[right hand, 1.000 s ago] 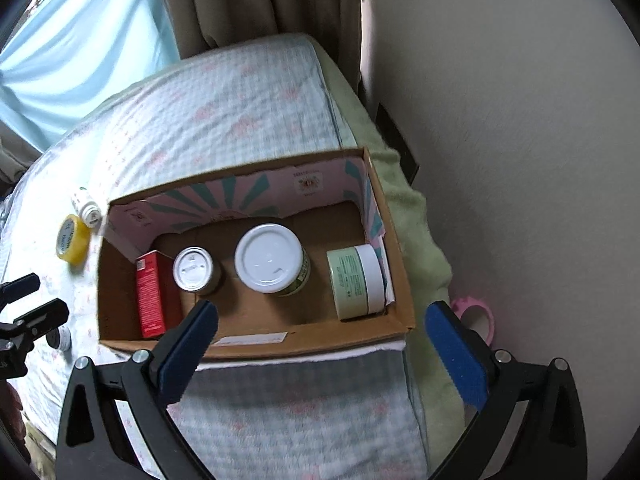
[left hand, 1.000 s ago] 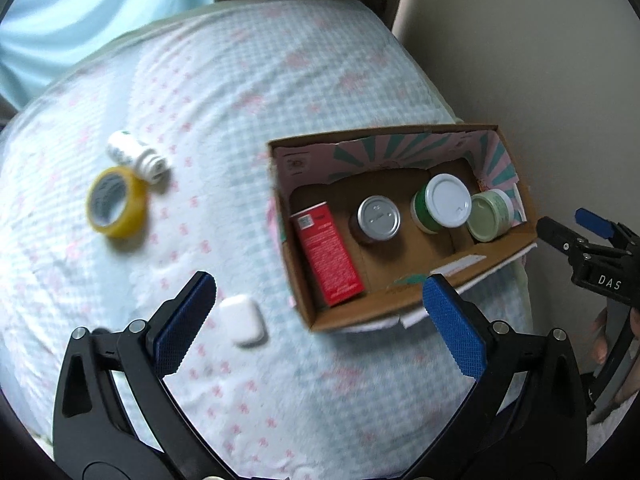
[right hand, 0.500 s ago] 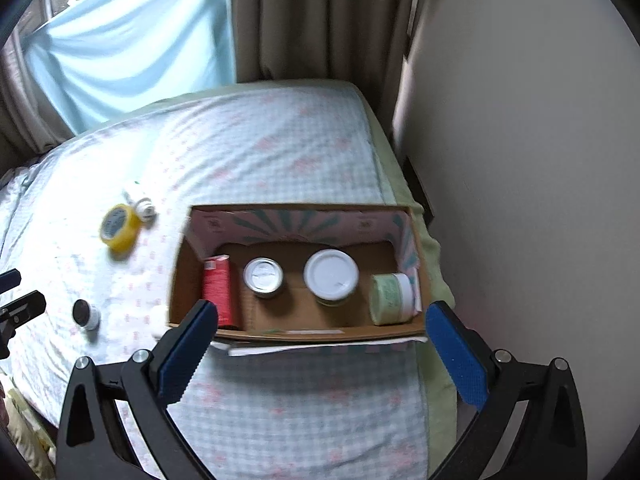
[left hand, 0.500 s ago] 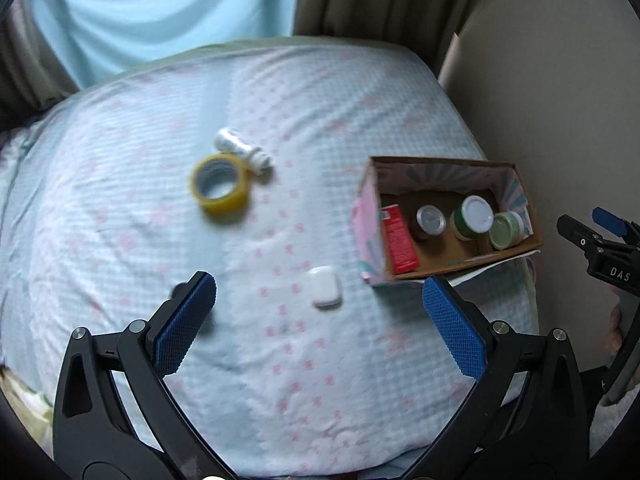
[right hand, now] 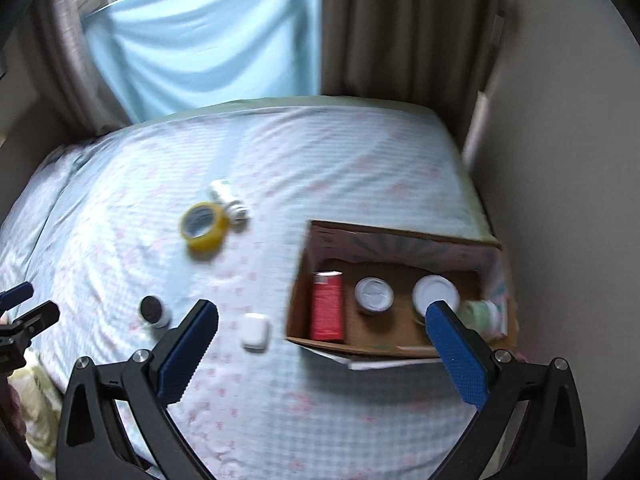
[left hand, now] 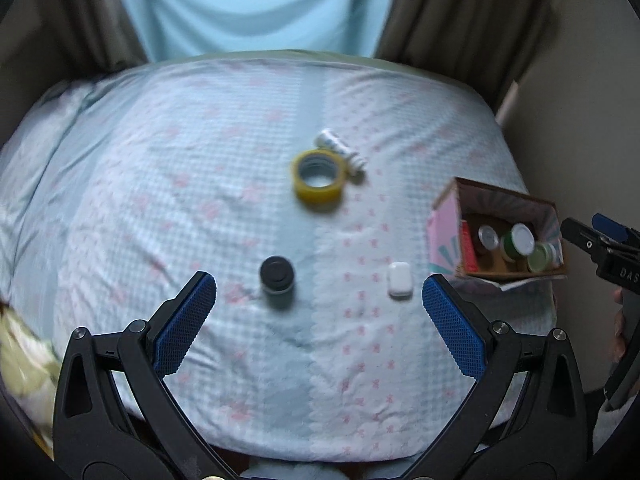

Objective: Organize rigid objects
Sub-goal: 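Withdraw both tools from the box and move toward the black jar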

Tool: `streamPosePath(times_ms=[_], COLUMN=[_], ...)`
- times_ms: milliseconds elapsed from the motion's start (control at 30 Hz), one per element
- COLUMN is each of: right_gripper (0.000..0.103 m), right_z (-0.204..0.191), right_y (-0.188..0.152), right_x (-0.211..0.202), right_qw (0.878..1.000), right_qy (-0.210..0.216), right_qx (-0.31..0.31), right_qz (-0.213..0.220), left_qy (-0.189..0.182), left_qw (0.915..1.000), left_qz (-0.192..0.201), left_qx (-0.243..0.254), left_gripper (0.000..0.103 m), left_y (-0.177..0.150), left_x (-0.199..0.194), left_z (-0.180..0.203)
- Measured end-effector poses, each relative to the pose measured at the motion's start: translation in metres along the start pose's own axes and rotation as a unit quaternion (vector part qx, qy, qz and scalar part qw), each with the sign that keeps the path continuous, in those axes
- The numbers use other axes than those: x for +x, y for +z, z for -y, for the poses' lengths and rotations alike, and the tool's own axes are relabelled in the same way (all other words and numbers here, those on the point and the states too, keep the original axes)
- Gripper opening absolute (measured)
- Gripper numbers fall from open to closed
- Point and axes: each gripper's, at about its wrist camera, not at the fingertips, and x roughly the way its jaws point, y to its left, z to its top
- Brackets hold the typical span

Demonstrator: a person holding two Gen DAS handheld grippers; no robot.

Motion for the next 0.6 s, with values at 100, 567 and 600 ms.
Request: streamPosePath(times_ms=[100, 567, 600], right_gripper=[0.103, 0.103, 0.103], right_z=[-0.023, -0.107, -0.112], right_y=[0.007, 0.021, 0.022], right_x=[0.010, 0.115, 0.126], right_qw=[0.998, 0.988, 0.988], right_qy=[0.033, 0.089, 0.093], right_qx=[-0.048, -0.116, -0.116], right_qz=[-0.002, -0.051, -0.052], left_qy=[0.005, 0.028, 0.031], left_qw=[0.9994, 0.9983, 0.9983], left_qz=[0.003, -0.039, -0.042], left_qx=[-0.035, -0.032, -0.025], left_gripper=[0.103, 0.103, 0.103], left_y=[-0.013, -0.068, -0.070], left_x=[-0.001, 0.078, 0.088], left_z=[-0.014, -0.037, -0.038])
